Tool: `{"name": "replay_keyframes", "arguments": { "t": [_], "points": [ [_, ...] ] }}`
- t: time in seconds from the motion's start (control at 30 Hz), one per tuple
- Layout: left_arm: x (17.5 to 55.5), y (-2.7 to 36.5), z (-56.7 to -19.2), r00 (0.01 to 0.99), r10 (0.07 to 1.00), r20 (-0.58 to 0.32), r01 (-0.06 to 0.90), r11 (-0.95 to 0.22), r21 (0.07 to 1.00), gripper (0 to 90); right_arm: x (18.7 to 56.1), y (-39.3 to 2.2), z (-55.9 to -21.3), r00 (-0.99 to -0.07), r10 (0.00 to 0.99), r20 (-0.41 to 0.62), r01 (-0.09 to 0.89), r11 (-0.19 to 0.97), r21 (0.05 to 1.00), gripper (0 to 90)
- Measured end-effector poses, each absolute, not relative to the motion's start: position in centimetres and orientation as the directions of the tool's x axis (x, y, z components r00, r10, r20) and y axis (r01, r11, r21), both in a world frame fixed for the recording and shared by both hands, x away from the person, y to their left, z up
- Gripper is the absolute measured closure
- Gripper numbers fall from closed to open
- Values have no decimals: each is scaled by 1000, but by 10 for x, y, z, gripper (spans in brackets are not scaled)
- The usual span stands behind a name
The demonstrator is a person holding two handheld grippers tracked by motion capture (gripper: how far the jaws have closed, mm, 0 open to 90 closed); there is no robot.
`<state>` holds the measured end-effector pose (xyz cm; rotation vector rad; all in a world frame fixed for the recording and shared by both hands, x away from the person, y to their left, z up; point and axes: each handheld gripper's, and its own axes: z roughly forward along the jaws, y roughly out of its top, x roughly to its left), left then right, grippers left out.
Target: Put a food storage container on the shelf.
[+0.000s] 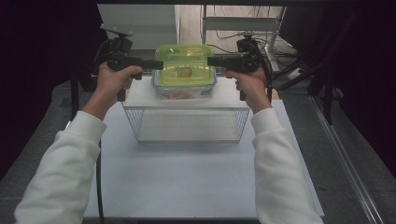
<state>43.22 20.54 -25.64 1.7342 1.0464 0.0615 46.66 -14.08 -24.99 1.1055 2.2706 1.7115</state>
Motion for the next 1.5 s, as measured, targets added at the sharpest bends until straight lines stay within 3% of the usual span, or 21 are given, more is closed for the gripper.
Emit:
{"name": "replay_keyframes", "arguments": {
  "t": [0.47, 0.8, 0.93, 1.07, 1.23, 1.5],
  "points": [
    [446, 197, -265, 539, 690, -482, 644, 31, 765, 708, 484, -135, -257, -679, 622, 389, 523, 39, 851, 726],
    [446, 202, -271, 544, 669, -506, 650, 45, 758, 664, 496, -133, -267, -655, 620, 432, 565, 22, 825, 662],
    [448, 201, -273, 545, 667, -509, 650, 48, 759, 569, 495, -131, -269, -647, 639, 416, 566, 36, 824, 625],
    [449, 198, -272, 559, 658, -504, 648, 33, 761, 435, 493, -131, -267, -629, 664, 404, 567, 37, 823, 503],
    [449, 201, -270, 551, 669, -499, 639, 47, 768, 267, 493, -135, -266, -618, 671, 409, 571, 26, 820, 433],
    [445, 204, -269, 551, 682, -480, 628, 40, 777, 228, 487, -130, -266, -642, 648, 410, 573, 51, 818, 439]
  ]
}}
